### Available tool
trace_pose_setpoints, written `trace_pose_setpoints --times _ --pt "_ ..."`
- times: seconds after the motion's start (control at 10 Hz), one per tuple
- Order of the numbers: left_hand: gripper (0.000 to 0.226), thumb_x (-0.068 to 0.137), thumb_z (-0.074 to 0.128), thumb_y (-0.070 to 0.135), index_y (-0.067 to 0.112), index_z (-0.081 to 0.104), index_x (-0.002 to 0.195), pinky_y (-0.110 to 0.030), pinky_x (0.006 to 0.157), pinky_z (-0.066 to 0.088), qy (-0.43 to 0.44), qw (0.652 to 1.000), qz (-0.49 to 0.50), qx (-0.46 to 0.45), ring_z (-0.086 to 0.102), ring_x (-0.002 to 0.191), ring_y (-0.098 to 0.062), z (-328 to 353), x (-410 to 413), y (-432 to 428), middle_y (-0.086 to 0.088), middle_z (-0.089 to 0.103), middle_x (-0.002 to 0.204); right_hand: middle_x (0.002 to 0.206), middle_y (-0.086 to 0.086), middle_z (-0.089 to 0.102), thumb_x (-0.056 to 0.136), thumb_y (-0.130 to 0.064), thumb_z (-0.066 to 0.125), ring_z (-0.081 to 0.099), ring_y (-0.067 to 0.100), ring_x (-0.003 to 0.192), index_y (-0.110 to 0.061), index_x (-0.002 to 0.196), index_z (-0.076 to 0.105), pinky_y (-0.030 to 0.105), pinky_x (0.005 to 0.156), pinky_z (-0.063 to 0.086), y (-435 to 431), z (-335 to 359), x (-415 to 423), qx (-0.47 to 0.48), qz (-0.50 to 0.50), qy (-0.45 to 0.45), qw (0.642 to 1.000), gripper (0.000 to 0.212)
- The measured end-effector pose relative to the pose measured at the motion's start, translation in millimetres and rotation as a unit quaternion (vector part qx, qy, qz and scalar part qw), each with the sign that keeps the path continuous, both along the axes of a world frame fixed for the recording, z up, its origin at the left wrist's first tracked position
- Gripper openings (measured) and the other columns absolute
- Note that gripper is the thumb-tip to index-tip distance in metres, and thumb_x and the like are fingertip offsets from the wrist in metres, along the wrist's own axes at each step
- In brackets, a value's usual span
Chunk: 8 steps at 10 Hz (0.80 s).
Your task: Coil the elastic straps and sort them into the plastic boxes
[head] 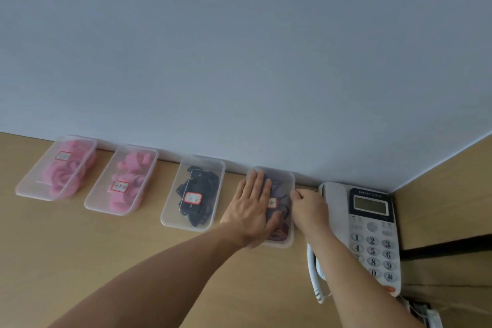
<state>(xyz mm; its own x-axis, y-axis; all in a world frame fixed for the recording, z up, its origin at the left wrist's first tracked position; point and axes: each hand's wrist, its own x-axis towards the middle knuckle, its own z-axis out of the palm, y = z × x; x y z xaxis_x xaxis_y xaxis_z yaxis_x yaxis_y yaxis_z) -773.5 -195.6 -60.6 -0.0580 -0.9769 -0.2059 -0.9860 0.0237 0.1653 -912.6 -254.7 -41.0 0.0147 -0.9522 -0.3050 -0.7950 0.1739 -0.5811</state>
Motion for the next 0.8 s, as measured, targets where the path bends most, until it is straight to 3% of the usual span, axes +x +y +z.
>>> trace_pose_setpoints --times 0.1,0.3,0.4,0.5,0.6,0.7,0.8 --pt "0.074 0.100 0.011 0.053 0.008 -0.002 0.157 -0.041 0.123 -0.009 -0.002 1.000 0.000 0.003 -0.022 0.150 -0.026 -0.9 2.4 -1.1 -0.013 -0.015 0.164 0.110 0.021 0.067 0.100 -0.024 0.046 0.060 0.036 0.103 -0.002 0.104 0.063 0.031 0.069 0.029 16.9 -0.4 6.4 0.012 0.011 0.000 1.000 0.029" --pt "0.062 0.104 0.014 0.039 0.011 0.000 0.157 -0.037 0.123 -0.008 0.002 1.000 -0.010 0.008 -0.019 0.151 -0.023 0.1 8.7 -3.9 -0.010 -0.012 0.165 0.099 0.009 0.068 0.096 -0.020 0.056 0.054 0.023 0.082 -0.015 0.095 0.059 0.031 0.068 0.037 32.2 -0.3 2.2 0.043 0.008 -0.085 0.995 0.006" --pt "0.062 0.104 0.014 0.040 0.012 0.000 0.158 -0.040 0.124 -0.001 -0.005 0.999 -0.022 0.031 -0.017 0.151 -0.022 7.2 11.0 -5.6 -0.009 -0.012 0.165 0.098 0.010 0.068 0.095 -0.022 0.057 0.060 0.028 0.089 -0.011 0.101 0.064 0.036 0.076 0.047 28.8 1.6 -0.2 0.055 0.013 -0.086 0.995 0.014" --pt "0.062 0.104 0.019 0.040 0.014 0.004 0.158 -0.042 0.123 0.004 -0.010 0.999 -0.031 0.038 -0.011 0.153 -0.020 18.0 19.5 -7.1 -0.007 -0.008 0.166 0.104 0.010 0.067 0.099 -0.029 0.049 0.059 0.027 0.090 -0.012 0.107 0.061 0.034 0.073 0.044 35.1 1.8 2.0 0.052 0.027 -0.052 0.997 0.022" --pt "0.064 0.104 0.017 0.045 0.016 0.002 0.158 -0.040 0.123 -0.004 -0.004 0.999 -0.049 0.016 -0.014 0.152 -0.018 31.5 33.8 5.1 -0.003 -0.008 0.166 0.112 0.014 0.064 0.102 -0.031 0.041 0.056 0.028 0.090 -0.011 0.110 0.054 0.032 0.069 0.036 45.1 8.5 8.1 0.023 0.020 -0.002 1.000 0.025" --pt "0.068 0.101 0.011 0.054 0.020 -0.002 0.158 -0.036 0.118 -0.013 0.019 0.998 -0.053 -0.018 -0.022 0.149 -0.015 37.7 59.7 33.5 0.002 -0.012 0.166 0.127 0.017 0.057 0.101 -0.029 0.040 0.052 0.033 0.115 -0.006 0.125 0.050 0.038 0.087 0.042 59.5 18.1 16.1 -0.067 0.022 0.059 0.996 0.034" --pt "0.066 0.101 0.031 0.041 0.022 0.005 0.158 -0.037 0.119 -0.012 0.034 0.998 -0.045 -0.028 -0.022 0.149 -0.015 38.8 95.7 75.1 0.003 -0.009 0.166 0.144 0.016 0.047 0.102 -0.030 0.042 0.042 0.034 0.130 -0.007 0.142 0.044 0.044 0.107 0.037 92.1 25.5 33.4 -0.129 0.023 0.087 0.988 0.046"
